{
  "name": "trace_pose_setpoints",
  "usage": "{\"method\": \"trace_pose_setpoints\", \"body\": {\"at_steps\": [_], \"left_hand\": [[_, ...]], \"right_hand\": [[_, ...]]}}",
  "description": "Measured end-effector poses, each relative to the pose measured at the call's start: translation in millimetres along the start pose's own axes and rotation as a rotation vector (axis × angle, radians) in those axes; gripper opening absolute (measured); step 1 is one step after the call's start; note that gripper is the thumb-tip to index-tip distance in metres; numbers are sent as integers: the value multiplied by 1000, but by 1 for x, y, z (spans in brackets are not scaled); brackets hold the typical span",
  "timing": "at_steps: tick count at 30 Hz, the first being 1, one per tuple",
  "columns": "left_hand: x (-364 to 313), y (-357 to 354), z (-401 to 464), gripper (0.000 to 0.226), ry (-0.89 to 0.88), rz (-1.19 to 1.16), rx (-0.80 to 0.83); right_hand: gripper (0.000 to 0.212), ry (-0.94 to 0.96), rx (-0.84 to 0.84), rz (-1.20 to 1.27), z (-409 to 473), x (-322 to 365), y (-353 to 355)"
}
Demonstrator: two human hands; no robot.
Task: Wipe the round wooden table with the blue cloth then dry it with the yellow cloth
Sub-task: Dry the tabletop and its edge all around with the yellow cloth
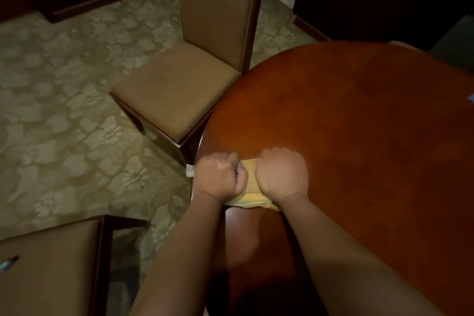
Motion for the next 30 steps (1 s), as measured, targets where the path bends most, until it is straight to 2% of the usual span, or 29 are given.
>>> {"method": "trace_pose_setpoints", "body": {"at_steps": [9,30], "left_hand": [[17,-12,40,26,20,-34,26],[23,-60,160,27,-411,-143,91]], "right_hand": [[31,3,-4,-1,44,-11,-11],[31,-379,-166,-160,99,-46,-22]]}}
Point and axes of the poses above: each hand's wrist, its own z-axis towards the middle knuckle, its own y-axis out of the back of the hand, x = y × z, the point moved 5 cm from there along z, towards the middle knuckle, and after that the axes turned 13 degrees about z, right-handed, at the moved point
